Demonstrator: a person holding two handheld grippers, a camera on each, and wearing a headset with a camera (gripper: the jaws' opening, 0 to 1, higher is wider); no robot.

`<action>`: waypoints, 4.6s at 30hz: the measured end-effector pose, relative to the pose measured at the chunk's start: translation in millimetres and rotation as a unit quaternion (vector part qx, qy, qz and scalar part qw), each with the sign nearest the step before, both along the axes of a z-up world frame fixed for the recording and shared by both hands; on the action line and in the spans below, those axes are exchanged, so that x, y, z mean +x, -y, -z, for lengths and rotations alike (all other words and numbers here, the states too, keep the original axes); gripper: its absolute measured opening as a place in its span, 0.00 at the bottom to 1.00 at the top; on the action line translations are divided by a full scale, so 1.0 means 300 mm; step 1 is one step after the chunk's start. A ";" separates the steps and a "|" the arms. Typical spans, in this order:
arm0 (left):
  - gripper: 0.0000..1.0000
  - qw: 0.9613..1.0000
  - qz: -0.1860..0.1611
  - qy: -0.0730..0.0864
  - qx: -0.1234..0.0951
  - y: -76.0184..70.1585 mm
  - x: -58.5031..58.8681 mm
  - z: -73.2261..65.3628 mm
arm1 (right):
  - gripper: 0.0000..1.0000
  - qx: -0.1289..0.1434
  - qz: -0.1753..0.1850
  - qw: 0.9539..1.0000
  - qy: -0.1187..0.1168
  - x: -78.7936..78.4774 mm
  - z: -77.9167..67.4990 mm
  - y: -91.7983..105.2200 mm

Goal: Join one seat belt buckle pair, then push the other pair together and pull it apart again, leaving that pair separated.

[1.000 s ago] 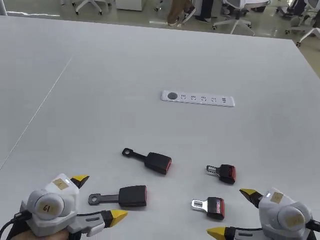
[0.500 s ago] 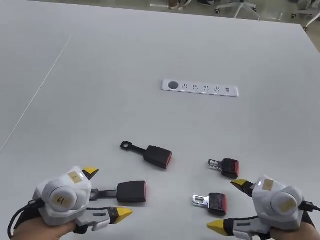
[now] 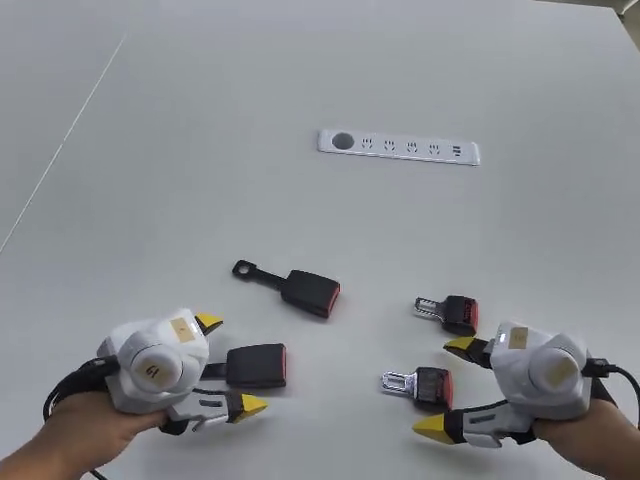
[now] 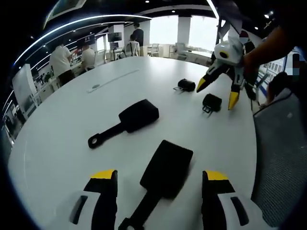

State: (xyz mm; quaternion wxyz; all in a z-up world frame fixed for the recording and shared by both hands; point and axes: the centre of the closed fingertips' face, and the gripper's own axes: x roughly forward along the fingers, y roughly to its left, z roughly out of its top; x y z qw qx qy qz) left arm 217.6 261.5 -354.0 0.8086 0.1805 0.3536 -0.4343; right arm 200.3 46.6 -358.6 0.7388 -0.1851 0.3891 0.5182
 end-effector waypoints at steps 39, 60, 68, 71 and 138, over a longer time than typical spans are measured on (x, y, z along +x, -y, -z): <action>0.36 0.968 0.240 -0.015 0.069 0.050 -0.030 0.053 | 0.35 -0.092 -0.116 0.989 -0.017 -0.028 0.032 0.021; 0.36 0.961 0.263 -0.020 0.079 0.054 -0.029 0.058 | 0.35 -0.075 -0.136 0.988 -0.018 -0.008 0.030 -0.105; 0.36 0.959 0.270 -0.021 0.082 0.057 -0.031 0.055 | 0.35 -0.056 -0.143 0.988 -0.015 -0.003 0.029 -0.190; 0.36 0.959 0.271 -0.022 0.082 0.055 -0.029 0.058 | 0.35 -0.048 -0.145 0.988 -0.015 -0.001 0.027 -0.219; 0.35 0.954 0.284 -0.030 0.094 0.055 -0.032 0.068 | 0.32 -0.010 -0.168 0.986 -0.005 0.011 0.026 -0.508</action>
